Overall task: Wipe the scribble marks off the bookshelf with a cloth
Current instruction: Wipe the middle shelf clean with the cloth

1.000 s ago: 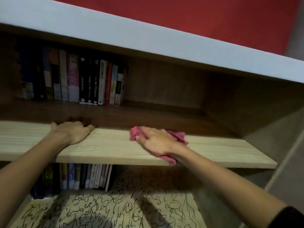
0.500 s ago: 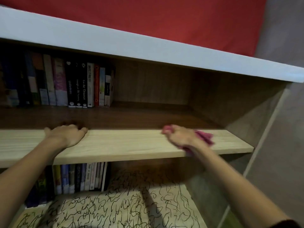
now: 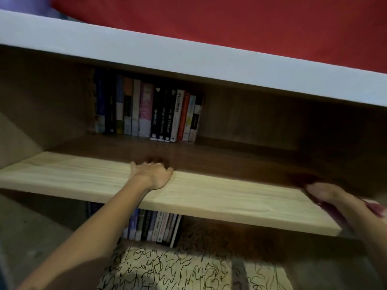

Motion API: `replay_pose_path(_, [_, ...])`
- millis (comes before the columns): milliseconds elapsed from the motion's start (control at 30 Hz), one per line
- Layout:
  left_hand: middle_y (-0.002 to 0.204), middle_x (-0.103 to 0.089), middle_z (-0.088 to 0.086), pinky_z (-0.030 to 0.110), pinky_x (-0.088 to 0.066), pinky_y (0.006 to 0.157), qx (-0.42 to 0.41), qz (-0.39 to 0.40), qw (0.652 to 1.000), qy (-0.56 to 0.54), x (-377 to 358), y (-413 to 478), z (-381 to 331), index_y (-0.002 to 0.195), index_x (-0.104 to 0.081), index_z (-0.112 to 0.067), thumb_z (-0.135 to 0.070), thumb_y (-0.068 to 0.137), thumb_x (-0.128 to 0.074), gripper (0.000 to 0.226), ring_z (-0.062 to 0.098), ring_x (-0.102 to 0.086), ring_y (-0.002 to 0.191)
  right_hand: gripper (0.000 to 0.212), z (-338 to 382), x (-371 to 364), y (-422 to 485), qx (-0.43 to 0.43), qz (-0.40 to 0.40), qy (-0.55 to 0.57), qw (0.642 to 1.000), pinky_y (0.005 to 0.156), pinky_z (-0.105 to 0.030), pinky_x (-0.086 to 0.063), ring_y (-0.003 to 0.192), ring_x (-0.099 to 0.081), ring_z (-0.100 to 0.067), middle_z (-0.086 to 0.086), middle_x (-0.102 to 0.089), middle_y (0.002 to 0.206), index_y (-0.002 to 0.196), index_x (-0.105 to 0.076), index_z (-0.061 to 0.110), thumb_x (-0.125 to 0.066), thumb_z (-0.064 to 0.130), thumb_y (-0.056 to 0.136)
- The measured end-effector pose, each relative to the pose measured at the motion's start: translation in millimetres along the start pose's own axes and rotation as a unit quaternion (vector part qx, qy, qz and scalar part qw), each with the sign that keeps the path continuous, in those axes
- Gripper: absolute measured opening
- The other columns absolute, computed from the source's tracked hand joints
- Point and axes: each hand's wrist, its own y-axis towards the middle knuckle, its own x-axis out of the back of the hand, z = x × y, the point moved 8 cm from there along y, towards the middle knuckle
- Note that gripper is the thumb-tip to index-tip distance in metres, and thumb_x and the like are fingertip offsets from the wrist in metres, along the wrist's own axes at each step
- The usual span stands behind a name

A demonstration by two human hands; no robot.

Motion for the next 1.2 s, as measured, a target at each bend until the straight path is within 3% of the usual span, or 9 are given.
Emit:
replay_pose_path(100, [0.150, -0.038, 0.009, 0.049, -0.013, 0.114, 0.005, -0.004, 1.000, -0.002, -1, 2, 2, 0.143, -0.041, -0.016, -0.048, 0.101, -0.019, 0.057, 0.028, -0.033, 0.138, 0.021, 189, 9, -80, -0.020, 0.023, 0.081, 0.996, 0.089, -0.030, -0.043, 0.116, -0.054, -0.029, -0.012, -0.059, 0.121, 0.115, -0.059, 0.023, -0.046, 0.027, 0.099])
replay_pose_path(200, [0.140, -0.049, 0.014, 0.048, -0.020, 0.113, 0.008, -0.046, 0.998, -0.044, 8, -4, 1, 0.130, -0.052, -0.010, -0.036, 0.102, -0.027, 0.045, 0.030, -0.044, 0.128, 0.031, 343, -12, -130, 0.117, 0.078, -0.031, 0.990, 0.086, -0.031, -0.042, 0.113, -0.058, -0.029, -0.013, -0.062, 0.115, 0.110, -0.064, 0.015, -0.037, 0.027, 0.099])
replay_pose_path(333, [0.145, -0.042, 0.018, 0.045, -0.029, 0.107, -0.019, -0.285, 0.950, -0.128, 51, -34, 2, 0.138, -0.045, -0.005, -0.011, 0.097, -0.040, 0.042, 0.036, -0.047, 0.123, 0.040, 456, -33, -193, 0.299, 0.182, 0.060, 0.935, 0.094, -0.033, -0.038, 0.123, -0.048, -0.031, -0.016, -0.051, 0.137, 0.133, -0.050, 0.010, -0.031, 0.027, 0.103])
replay_pose_path(433, [0.125, -0.056, 0.020, 0.041, -0.037, 0.097, -0.068, -0.316, 0.940, -0.110, 61, -50, -8, 0.126, -0.055, -0.004, -0.014, 0.099, -0.040, 0.033, 0.035, -0.052, 0.115, 0.039, 414, 0, -170, 0.224, 0.138, 0.194, 0.945, 0.092, -0.028, -0.038, 0.117, -0.052, -0.028, -0.011, -0.056, 0.126, 0.131, -0.054, 0.007, -0.032, 0.026, 0.104])
replay_pose_path(567, [0.113, -0.063, 0.012, 0.039, -0.044, 0.095, -0.103, 0.001, 0.995, 0.009, 23, -37, -66, 0.091, -0.060, -0.013, -0.059, 0.098, -0.027, 0.057, 0.029, -0.059, 0.106, 0.036, 307, 12, -116, 0.080, 0.050, 0.134, 0.986, 0.100, -0.030, -0.038, 0.119, -0.051, -0.030, -0.014, -0.051, 0.134, 0.133, -0.050, 0.011, -0.035, 0.026, 0.103])
replay_pose_path(667, [0.141, -0.047, 0.013, 0.048, -0.030, 0.108, -0.092, 0.103, 0.986, 0.093, 3, -22, -99, 0.131, -0.053, -0.011, -0.069, 0.093, -0.016, 0.078, 0.032, -0.045, 0.128, 0.033, 284, -1, -109, 0.066, 0.064, 0.048, 0.995, 0.102, -0.036, -0.040, 0.120, -0.050, -0.032, -0.013, -0.053, 0.133, 0.128, -0.054, 0.015, -0.042, 0.024, 0.098])
replay_pose_path(833, [0.161, -0.010, 0.002, 0.043, -0.003, 0.117, -0.083, 0.024, 0.996, -0.001, 3, 47, -85, 0.153, -0.016, -0.023, -0.069, 0.093, -0.019, 0.076, 0.025, -0.009, 0.147, 0.038, 283, -3, -104, 0.094, 0.041, -0.002, 0.995, 0.106, -0.033, -0.034, 0.129, -0.044, -0.027, -0.006, -0.046, 0.142, 0.132, -0.051, 0.027, -0.032, 0.032, 0.099])
replay_pose_path(1000, [0.161, -0.009, 0.002, 0.047, -0.004, 0.118, -0.082, 0.009, 0.997, 0.005, 5, 82, -75, 0.153, -0.016, -0.027, -0.069, 0.093, -0.020, 0.073, 0.027, -0.007, 0.147, 0.041, 270, -8, -85, 0.036, 0.023, -0.012, 0.999, 0.109, -0.037, -0.033, 0.133, -0.039, -0.028, -0.006, -0.043, 0.143, 0.131, -0.049, 0.024, -0.032, 0.031, 0.095])
replay_pose_path(1200, [0.160, -0.009, -0.010, 0.040, -0.003, 0.120, -0.174, 0.045, 0.983, 0.036, -11, 56, -80, 0.152, -0.016, -0.036, -0.068, 0.093, -0.019, 0.067, 0.013, -0.006, 0.147, 0.048, 264, -4, -84, 0.094, 0.090, -0.050, 0.990, 0.115, -0.040, -0.019, 0.143, -0.021, -0.024, -0.001, -0.022, 0.156, 0.148, -0.027, 0.029, -0.022, 0.041, 0.102])
